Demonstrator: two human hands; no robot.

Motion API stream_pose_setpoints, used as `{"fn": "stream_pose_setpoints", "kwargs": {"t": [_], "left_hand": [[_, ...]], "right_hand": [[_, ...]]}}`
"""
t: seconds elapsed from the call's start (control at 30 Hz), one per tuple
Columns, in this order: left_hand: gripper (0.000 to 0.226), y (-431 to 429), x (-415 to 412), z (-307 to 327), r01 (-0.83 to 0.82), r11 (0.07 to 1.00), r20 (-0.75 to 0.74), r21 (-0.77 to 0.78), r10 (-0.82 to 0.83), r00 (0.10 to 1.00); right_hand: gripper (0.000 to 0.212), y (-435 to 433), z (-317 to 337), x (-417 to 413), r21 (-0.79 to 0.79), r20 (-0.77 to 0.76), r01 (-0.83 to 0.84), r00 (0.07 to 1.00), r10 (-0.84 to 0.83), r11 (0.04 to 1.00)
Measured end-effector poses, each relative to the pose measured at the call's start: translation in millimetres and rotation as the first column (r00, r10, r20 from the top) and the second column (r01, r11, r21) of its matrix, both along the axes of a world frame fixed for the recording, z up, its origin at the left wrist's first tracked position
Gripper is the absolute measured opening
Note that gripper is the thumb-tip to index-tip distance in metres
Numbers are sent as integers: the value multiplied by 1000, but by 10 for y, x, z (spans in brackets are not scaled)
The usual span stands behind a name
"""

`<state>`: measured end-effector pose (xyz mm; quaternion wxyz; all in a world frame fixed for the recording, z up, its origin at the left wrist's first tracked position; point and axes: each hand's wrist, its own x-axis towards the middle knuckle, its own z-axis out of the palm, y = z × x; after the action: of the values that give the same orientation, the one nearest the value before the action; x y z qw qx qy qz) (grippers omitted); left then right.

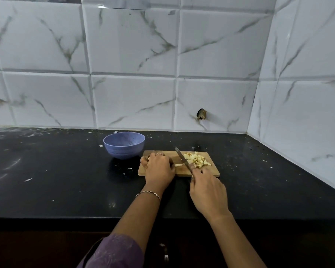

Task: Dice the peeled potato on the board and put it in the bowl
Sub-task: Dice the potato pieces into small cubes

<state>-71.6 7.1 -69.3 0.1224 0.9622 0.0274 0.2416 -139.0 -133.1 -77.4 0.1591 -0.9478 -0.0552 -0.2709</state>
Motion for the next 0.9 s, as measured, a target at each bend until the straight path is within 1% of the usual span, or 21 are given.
{"fn": "stream_pose_setpoints", "kwargs": {"t": [0.2, 0.33, 0.53, 0.67, 0.9], "left_hand": [[22, -3, 7, 30, -6, 1000, -2, -21, 6, 1000], [20, -5, 18, 25, -2, 999, 9, -52, 2, 1000], [19, -14, 21, 19, -11, 998, 22, -65, 13, 1000], [20, -24, 50, 24, -14, 996, 18, -84, 16, 1000], [18, -51, 47, 41, -7, 996, 26, -93, 9, 1000]], "right_hand": [[43, 9, -17, 14, 6, 19, -34, 999, 34, 999], [40, 12, -12, 52, -19, 34, -65, 997, 66, 998], [41, 46, -23, 39, -86, 39, -9, 999, 12, 996], [44, 26, -3, 22, -53, 67, 27, 998, -24, 998], [40, 24, -15, 34, -37, 74, -39, 996, 42, 999]]}}
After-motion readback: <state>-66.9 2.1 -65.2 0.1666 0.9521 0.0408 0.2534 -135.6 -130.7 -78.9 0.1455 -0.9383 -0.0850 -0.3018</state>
